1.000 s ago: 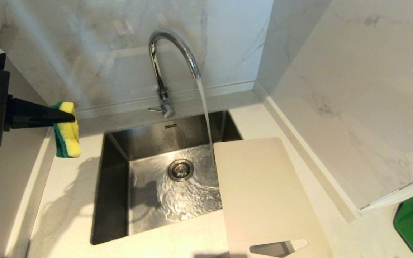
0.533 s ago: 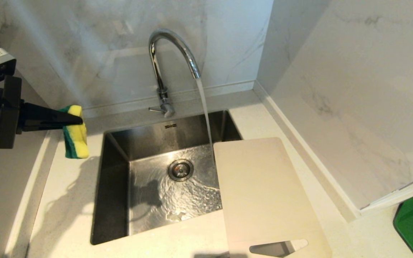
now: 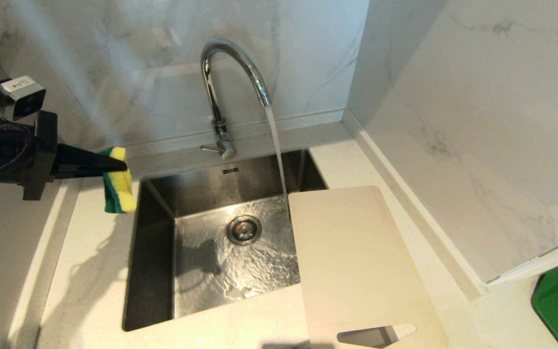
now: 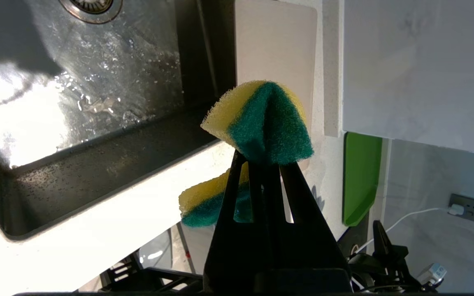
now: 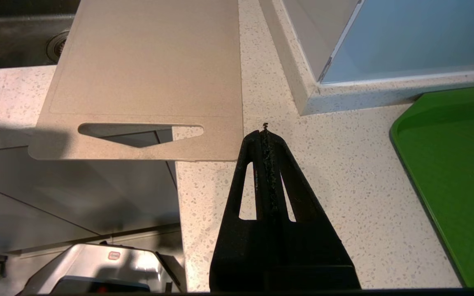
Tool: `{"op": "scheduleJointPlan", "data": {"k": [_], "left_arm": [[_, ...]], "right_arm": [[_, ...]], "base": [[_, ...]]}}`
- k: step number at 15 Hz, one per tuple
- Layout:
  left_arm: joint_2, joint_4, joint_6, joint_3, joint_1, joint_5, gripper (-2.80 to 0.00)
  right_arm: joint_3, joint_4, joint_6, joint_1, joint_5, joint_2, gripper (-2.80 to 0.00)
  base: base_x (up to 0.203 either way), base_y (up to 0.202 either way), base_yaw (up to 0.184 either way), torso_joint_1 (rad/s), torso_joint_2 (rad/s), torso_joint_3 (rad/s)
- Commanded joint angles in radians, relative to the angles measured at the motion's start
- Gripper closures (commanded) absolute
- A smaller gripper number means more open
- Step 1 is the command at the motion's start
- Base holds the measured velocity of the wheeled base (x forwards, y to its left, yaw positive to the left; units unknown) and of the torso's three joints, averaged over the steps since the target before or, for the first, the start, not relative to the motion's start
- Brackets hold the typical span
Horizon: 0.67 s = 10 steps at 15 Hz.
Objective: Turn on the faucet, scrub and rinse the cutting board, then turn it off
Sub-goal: Put down the cleaning cloth
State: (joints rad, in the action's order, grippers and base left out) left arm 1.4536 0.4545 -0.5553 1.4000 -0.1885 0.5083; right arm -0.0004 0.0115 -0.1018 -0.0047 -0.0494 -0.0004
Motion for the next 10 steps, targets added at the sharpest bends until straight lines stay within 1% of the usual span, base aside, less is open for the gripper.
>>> {"op": "scheduleJointPlan", "data": {"k": [1,4,7,9,10], "left_arm": [[0.023,0.003,-0.002,0.002,0.000,0.002,0.00],[0.033,0.003,0.001,0.016,-0.001,-0.045,0.00],[0.040,0.020,0.002,0.050,-0.002,-0.054,0.00],[0.059,0.079,0.009,0.100,-0.001,-0.067,0.00],[0.074,0.132,0.030,0.141,-0.001,-0.075,0.00]], "right_arm": [[0.001,0.001,0.005,0.000,0.002,0.000,0.00],[0.000,-0.001,0.009,0.000,0.005,0.000,0.00],[0.000,-0.001,0.010,0.000,0.005,0.000,0.00],[0.000,-0.001,0.010,0.000,0.005,-0.001,0.00],[0.000,-0.001,0.010,0.000,0.005,0.000,0.00]], "base": [[0.000,0.000,0.000,0.000,0.00,0.000],[0.000,0.000,0.000,0.000,0.00,0.000],[0.000,0.000,0.000,0.000,0.00,0.000],[0.000,0.000,0.000,0.000,0.00,0.000],[0.000,0.000,0.000,0.000,0.00,0.000]]}}
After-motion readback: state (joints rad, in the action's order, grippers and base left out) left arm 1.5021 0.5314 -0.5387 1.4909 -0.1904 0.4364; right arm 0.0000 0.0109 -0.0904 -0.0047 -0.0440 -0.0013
